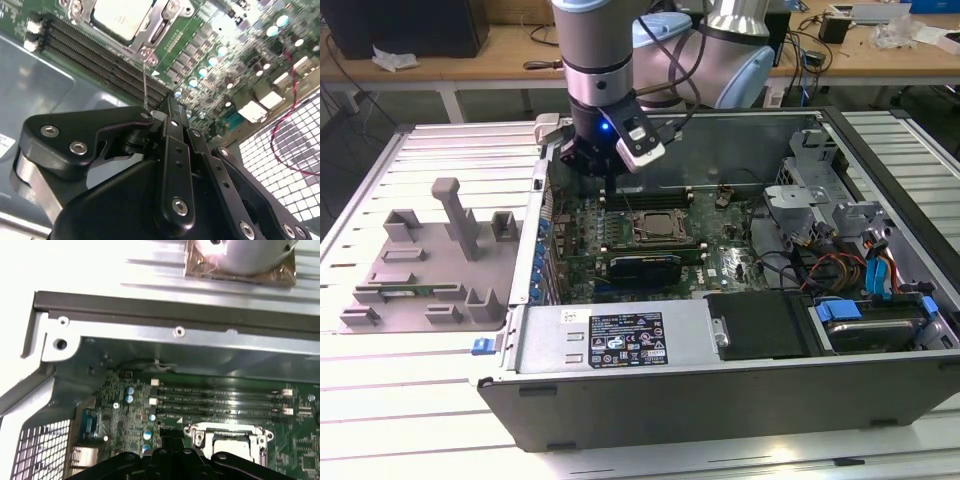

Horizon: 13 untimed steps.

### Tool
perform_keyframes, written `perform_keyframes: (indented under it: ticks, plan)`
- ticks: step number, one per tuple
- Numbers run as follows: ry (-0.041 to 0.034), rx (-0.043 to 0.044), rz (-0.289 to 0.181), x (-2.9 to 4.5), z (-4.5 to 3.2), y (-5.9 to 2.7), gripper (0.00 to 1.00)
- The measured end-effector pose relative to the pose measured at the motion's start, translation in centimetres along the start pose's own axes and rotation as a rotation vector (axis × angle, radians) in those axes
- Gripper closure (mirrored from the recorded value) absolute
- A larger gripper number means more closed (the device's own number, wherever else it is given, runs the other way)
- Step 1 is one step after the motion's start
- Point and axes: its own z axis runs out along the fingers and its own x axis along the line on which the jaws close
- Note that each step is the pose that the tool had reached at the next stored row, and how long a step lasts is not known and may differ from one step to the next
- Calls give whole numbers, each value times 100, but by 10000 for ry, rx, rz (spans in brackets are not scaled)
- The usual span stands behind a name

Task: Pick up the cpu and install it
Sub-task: 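Install the first cpu locking lever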

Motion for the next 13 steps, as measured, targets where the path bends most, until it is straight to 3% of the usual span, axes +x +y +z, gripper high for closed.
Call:
perform_keyframes:
  ticks: [2,3,7,13]
  plan:
    - [-13,-238,6,0,0,0,89]
    - [-16,-300,8,0,0,0,89]
    - [-11,-327,9,-20,1,-2,89]
    - [17,-329,17,-214,11,-16,89]
